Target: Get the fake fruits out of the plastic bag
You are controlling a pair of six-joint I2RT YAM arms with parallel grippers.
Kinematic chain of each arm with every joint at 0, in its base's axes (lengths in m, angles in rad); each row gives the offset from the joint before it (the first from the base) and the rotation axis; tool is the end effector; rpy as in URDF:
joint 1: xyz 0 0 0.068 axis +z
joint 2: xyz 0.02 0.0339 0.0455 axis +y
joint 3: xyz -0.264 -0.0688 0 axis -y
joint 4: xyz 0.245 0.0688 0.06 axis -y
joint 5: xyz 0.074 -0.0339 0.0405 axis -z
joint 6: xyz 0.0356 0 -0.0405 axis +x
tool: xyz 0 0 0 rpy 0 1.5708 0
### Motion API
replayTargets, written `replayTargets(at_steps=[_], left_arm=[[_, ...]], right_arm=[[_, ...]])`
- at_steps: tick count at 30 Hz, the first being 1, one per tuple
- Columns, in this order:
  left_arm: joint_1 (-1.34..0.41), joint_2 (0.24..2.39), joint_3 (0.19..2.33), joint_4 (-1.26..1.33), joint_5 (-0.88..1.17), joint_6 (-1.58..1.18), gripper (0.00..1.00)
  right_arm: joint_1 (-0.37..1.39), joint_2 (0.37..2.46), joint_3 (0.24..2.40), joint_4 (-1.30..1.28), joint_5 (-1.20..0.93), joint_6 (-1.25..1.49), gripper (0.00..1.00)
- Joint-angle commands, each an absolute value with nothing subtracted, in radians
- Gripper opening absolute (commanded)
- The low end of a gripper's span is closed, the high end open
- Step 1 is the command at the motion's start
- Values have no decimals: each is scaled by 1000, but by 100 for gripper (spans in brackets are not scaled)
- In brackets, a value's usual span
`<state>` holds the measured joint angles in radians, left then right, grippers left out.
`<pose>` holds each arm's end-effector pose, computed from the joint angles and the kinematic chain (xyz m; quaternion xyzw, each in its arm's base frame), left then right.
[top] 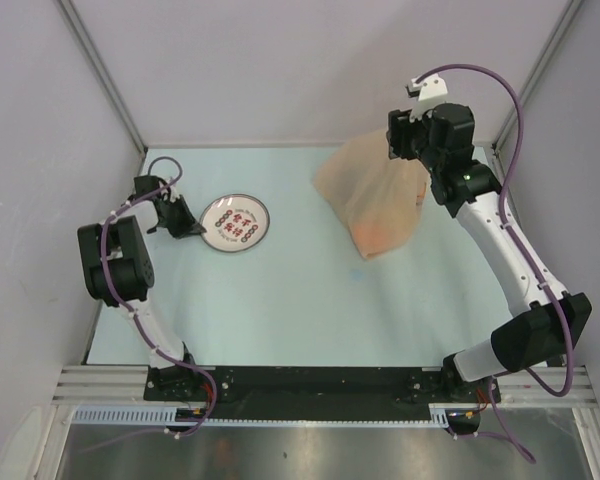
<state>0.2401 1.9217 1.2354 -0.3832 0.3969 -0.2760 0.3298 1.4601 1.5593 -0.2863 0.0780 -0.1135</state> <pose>0.3817 0.0793 0.1589 -0.1951 0.9308 -0.1953 0.2397 0.3190 0.1063 0.4395 -0.1449 0.7561 0.0390 0.6370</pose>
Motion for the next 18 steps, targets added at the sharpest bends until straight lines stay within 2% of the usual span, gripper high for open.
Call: replayTargets(at_steps=[1,6,9,12,14,18], left_arm=[[235,1893,1152,-374,608,-226,0],[117,1954,1197,-628,689,-4,0],[33,1902,1123,-626,683,118,0],[-160,1835,1075,-646,640,239,0],[-227,1807,1045,-646,617,294,0],[-355,1807,1012,-627,615,295,0]], right_arm=[[304,1424,1542,-264,58,-112,64],[288,1419,1520,-247,41,-121,64],[275,1417,1508,-245,29,-124,64],[261,1411,1503,-248,28,-129,64],[250,1407,1499,-253,25,-130,64],[235,1393,1486,-261,20,-124,64]])
